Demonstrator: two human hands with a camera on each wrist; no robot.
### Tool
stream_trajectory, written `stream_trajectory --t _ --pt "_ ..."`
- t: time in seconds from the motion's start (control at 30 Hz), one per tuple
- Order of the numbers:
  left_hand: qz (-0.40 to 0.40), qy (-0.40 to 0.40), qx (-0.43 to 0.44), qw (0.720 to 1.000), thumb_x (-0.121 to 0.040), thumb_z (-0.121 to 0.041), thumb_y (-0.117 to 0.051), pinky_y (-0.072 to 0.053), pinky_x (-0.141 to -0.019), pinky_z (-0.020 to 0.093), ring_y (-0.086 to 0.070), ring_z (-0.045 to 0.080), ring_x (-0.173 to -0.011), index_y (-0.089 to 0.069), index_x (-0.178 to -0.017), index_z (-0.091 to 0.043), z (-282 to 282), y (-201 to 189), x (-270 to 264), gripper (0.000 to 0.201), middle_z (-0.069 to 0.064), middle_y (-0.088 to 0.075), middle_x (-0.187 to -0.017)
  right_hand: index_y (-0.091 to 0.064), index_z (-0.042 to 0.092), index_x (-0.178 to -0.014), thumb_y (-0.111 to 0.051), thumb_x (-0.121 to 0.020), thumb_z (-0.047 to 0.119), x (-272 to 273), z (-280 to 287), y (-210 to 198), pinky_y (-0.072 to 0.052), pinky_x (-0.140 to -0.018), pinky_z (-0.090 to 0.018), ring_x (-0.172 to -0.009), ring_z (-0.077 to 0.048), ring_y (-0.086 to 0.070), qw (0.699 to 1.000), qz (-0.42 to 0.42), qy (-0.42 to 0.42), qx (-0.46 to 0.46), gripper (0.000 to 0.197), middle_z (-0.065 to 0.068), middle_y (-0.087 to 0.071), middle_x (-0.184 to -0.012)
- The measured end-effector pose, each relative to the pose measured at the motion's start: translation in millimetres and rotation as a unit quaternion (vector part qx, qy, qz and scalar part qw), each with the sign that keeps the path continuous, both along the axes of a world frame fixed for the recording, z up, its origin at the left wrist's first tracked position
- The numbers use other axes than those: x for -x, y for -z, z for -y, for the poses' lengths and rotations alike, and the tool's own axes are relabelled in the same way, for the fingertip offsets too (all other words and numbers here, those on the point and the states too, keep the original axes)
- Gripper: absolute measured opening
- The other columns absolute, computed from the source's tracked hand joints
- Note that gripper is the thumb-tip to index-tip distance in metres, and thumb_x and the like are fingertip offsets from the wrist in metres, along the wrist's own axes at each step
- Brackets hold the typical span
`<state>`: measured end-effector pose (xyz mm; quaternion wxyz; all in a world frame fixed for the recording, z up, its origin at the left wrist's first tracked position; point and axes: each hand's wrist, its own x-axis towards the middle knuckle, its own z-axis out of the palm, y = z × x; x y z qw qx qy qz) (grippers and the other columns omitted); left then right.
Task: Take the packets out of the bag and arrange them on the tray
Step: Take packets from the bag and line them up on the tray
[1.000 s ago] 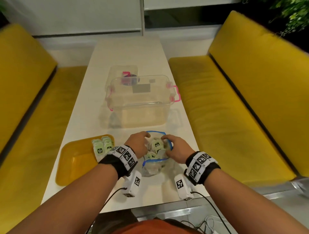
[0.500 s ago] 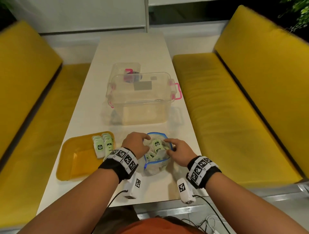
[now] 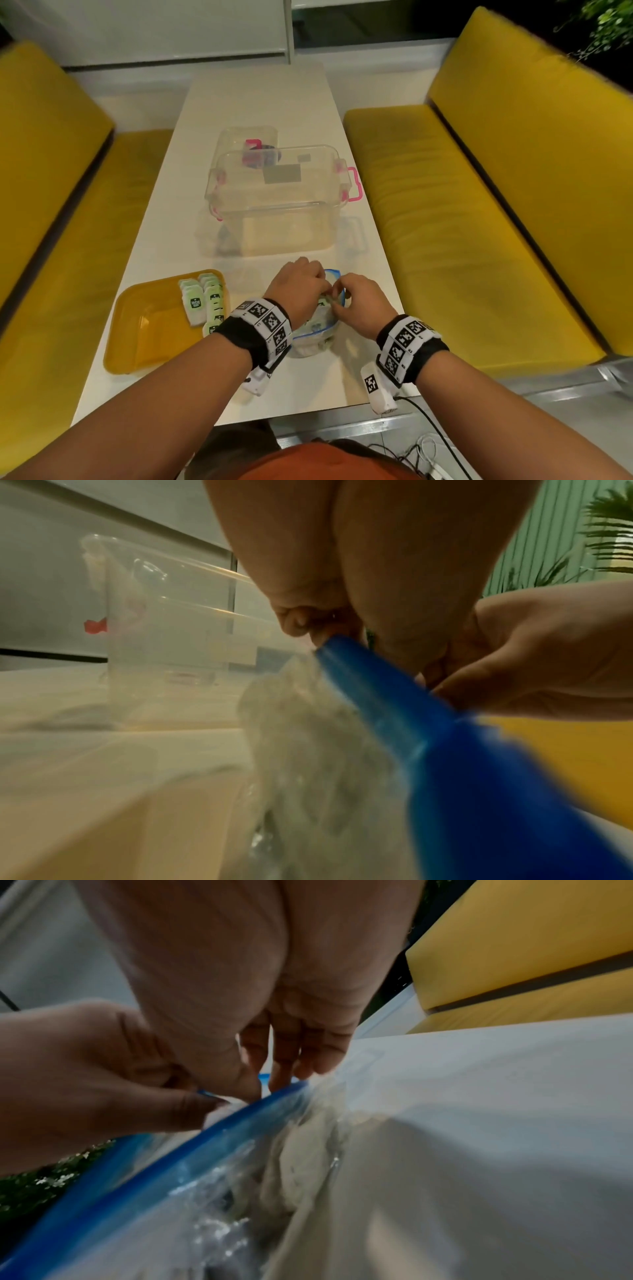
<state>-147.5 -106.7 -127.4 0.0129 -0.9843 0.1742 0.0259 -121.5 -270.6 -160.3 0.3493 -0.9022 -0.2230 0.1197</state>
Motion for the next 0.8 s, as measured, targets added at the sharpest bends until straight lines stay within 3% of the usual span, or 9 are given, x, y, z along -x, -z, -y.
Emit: stream_trajectory --t 0.07,0.13,0.2,0.33,0.43,0.53,0.6,0.73,0.8 --pt "-0.045 -0.003 -0.038 0.998 -0.091 -0.017 -0.048 -0.028 -0.07 0.031 -0.049 0.023 -0.095 -0.065 -0.108 -0.031 1.4 -0.6 0.0 0.028 -0.005 -0.063 -0.102 -0.062 0.022 -0.08 -0.07 -0.077 0.015 1.2 0.2 -3.3 -0.039 -0.075 -0.022 -0.085 -0.015 -0.054 0.999 -0.017 -0.01 0.028 0.011 0.002 -0.063 -0.092" --pt "-0.078 -0.017 -0.047 0.996 -0.094 -0.021 -0.042 -0.028 -0.072 0.033 -0.048 0.024 -0.099 -0.06 -0.116 -0.034 0.2 -2.6 0.9 0.031 -0.005 -0.064 -0.106 -0.069 0.019 -0.088 -0.073 -0.075 0.02 2.2 -0.1 -5.0 -0.043 -0.075 -0.023 -0.086 -0.017 -0.058 0.998 -0.027 -0.023 0.056 0.013 0.0 -0.065 -0.096" --pt "-0.097 -0.029 -0.031 0.994 -0.095 -0.023 -0.042 -0.031 -0.077 0.034 -0.048 0.024 -0.102 -0.058 -0.121 -0.038 -0.1 -1.6 2.2 0.034 -0.004 -0.063 -0.108 -0.073 0.018 -0.094 -0.077 -0.073 0.027 3.5 -1.9 -4.1 -0.048 -0.075 -0.027 -0.085 -0.018 -0.061 0.997 -0.031 -0.028 0.072 0.023 -0.002 -0.067 -0.096" --pt "-0.133 -0.092 0.046 0.986 -0.091 -0.027 -0.053 -0.037 -0.085 0.033 -0.048 0.02 -0.105 -0.064 -0.111 -0.035 -5.2 -0.6 0.7 0.023 -0.005 -0.067 -0.103 -0.075 0.025 -0.096 -0.077 -0.076 0.04 4.2 -6.3 -2.6 -0.049 -0.081 -0.034 -0.093 -0.022 -0.056 0.994 -0.01 -0.02 0.106 0.025 -0.003 -0.065 -0.098" --pt "-0.138 -0.134 0.136 0.972 -0.089 -0.028 -0.062 -0.042 -0.086 0.031 -0.055 0.018 -0.104 -0.063 -0.111 -0.031 -13.5 -6.7 -0.1 0.023 -0.005 -0.065 -0.103 -0.071 0.028 -0.089 -0.07 -0.083 0.037 3.5 -8.7 -5.4 -0.046 -0.086 -0.039 -0.099 -0.023 -0.049 0.992 0.005 -0.029 0.123 0.012 -0.001 -0.063 -0.1" --pt "-0.141 -0.138 0.19 0.962 -0.092 -0.026 -0.06 -0.046 -0.09 0.034 -0.057 0.017 -0.103 -0.063 -0.116 -0.027 -22.5 -19.9 1.0 0.024 -0.004 -0.063 -0.109 -0.06 0.027 -0.083 -0.063 -0.086 0.029 1.8 -9.4 -11.2 -0.045 -0.083 -0.038 -0.094 -0.022 -0.049 0.999 -0.003 -0.029 0.046 0.005 0.003 -0.062 -0.094" --pt "-0.136 -0.131 0.217 0.958 -0.09 -0.028 -0.061 -0.048 -0.087 0.035 -0.059 0.016 -0.094 -0.068 -0.104 -0.027 -29.5 -27.1 1.4 0.015 -0.006 -0.066 -0.102 -0.057 0.02 -0.08 -0.061 -0.086 0.022 1.8 -10.5 -17.6 -0.046 -0.075 -0.035 -0.083 -0.022 -0.053 1.0 -0.005 -0.007 -0.025 0.007 0.002 -0.062 -0.084" --pt "-0.112 -0.143 0.279 0.943 -0.087 -0.032 -0.068 -0.038 -0.067 0.014 -0.053 0.002 -0.073 -0.069 -0.089 -0.025 -41.1 -42.0 3.1 0.008 -0.011 -0.065 -0.083 -0.049 0.017 -0.074 -0.056 -0.089 0.017 2.4 -16.6 -26.4 -0.045 -0.06 -0.033 -0.062 -0.018 -0.05 0.991 -0.043 0.045 -0.119 0.016 -0.003 -0.058 -0.067" --pt "-0.096 -0.152 0.285 0.941 -0.086 -0.033 -0.069 -0.033 -0.061 0.011 -0.05 -0.001 -0.067 -0.068 -0.087 -0.024 -44.8 -48.1 3.7 0.009 -0.013 -0.059 -0.075 -0.045 0.016 -0.071 -0.054 -0.089 0.014 0.8 -20.0 -27.3 -0.04 -0.059 -0.032 -0.06 -0.016 -0.043 0.988 -0.052 0.064 -0.132 0.019 -0.001 -0.051 -0.065"
